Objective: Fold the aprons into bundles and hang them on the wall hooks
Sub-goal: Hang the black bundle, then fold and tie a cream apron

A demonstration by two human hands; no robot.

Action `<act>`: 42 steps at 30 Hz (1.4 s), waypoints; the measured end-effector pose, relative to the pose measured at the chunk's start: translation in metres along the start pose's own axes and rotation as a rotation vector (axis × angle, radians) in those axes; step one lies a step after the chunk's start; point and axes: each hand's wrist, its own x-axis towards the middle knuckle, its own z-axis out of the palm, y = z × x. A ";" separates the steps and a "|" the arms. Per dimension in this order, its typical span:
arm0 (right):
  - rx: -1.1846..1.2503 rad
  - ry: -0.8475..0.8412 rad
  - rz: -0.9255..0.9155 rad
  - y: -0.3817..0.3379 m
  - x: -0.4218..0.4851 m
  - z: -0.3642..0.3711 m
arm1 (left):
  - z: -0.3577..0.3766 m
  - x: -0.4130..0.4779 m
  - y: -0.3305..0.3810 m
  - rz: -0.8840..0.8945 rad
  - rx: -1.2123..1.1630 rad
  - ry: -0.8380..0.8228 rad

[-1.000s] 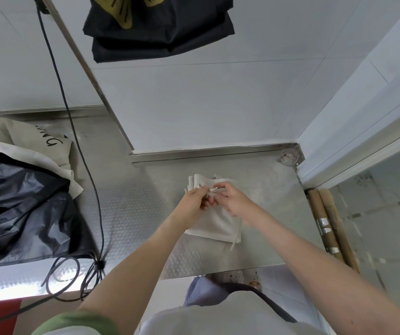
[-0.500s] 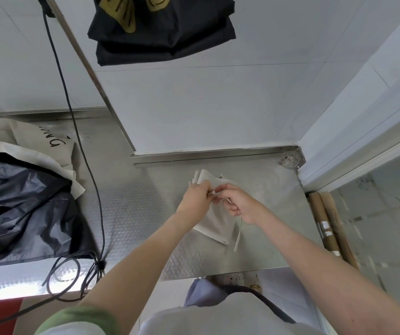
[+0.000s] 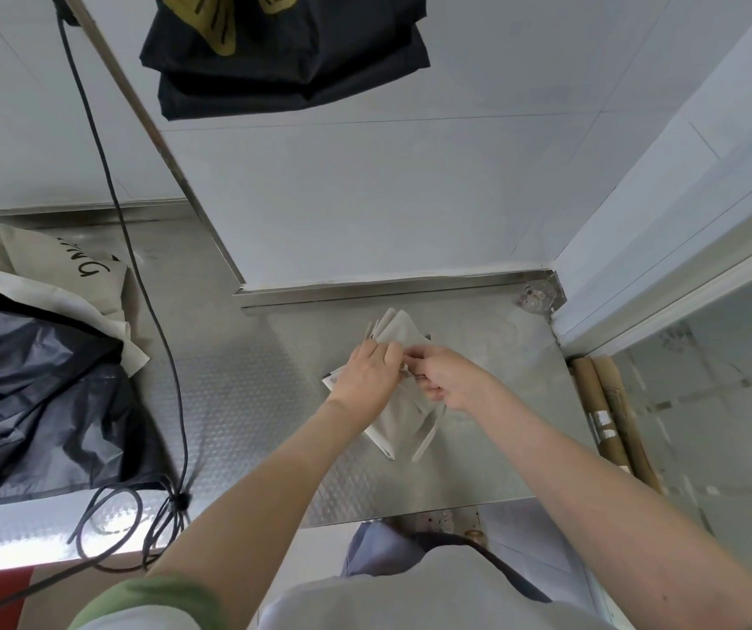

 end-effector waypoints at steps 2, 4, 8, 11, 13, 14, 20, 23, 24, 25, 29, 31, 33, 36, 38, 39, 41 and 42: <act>0.083 -0.019 0.021 0.000 0.001 -0.001 | -0.002 -0.002 -0.004 0.065 -0.013 -0.010; 0.175 -0.041 0.041 -0.001 0.001 -0.004 | -0.005 -0.003 -0.009 0.090 -0.073 0.007; 0.318 -0.087 0.069 -0.001 -0.001 -0.005 | -0.004 -0.004 -0.013 0.116 -0.184 0.039; 0.305 -0.146 0.062 -0.002 -0.002 -0.006 | -0.001 -0.005 -0.016 0.122 -0.217 0.035; 0.247 -0.173 0.046 -0.002 -0.001 -0.009 | 0.002 -0.008 -0.017 0.106 -0.237 0.023; 0.216 -0.178 0.042 -0.002 -0.001 -0.010 | 0.002 -0.008 -0.016 0.095 -0.239 0.017; 0.130 -0.153 0.054 -0.004 0.004 -0.008 | 0.004 -0.013 -0.017 0.050 -0.228 -0.003; 0.166 -0.093 0.068 -0.001 0.010 -0.006 | 0.001 -0.011 -0.017 0.021 -0.244 -0.042; 0.196 -0.059 0.071 0.000 0.012 -0.004 | 0.000 -0.010 -0.017 0.011 -0.251 -0.059; 0.235 -0.020 0.073 0.002 0.015 -0.002 | 0.000 -0.011 -0.016 0.006 -0.254 -0.070; 0.348 0.099 0.048 0.005 0.019 0.005 | 0.001 -0.013 -0.014 -0.077 -0.323 -0.065; 0.368 0.128 0.065 0.005 0.020 0.008 | -0.001 -0.018 -0.012 -0.150 -0.377 -0.060; 0.354 0.161 0.106 0.006 0.019 0.011 | -0.002 -0.023 -0.013 -0.207 -0.424 -0.073; 0.256 0.200 0.148 0.007 0.019 0.015 | 0.001 -0.033 -0.017 -0.204 -0.453 -0.098; 0.181 0.241 0.158 0.011 0.023 0.015 | 0.001 -0.040 -0.019 -0.215 -0.444 -0.132; 0.166 0.262 0.155 0.014 0.026 0.014 | 0.002 -0.044 -0.020 -0.230 -0.437 -0.150; 0.167 0.313 0.149 0.019 0.034 0.013 | 0.001 -0.051 -0.022 -0.294 -0.445 -0.206; 0.172 0.350 0.149 0.021 0.039 0.013 | -0.001 -0.054 -0.023 -0.351 -0.467 -0.241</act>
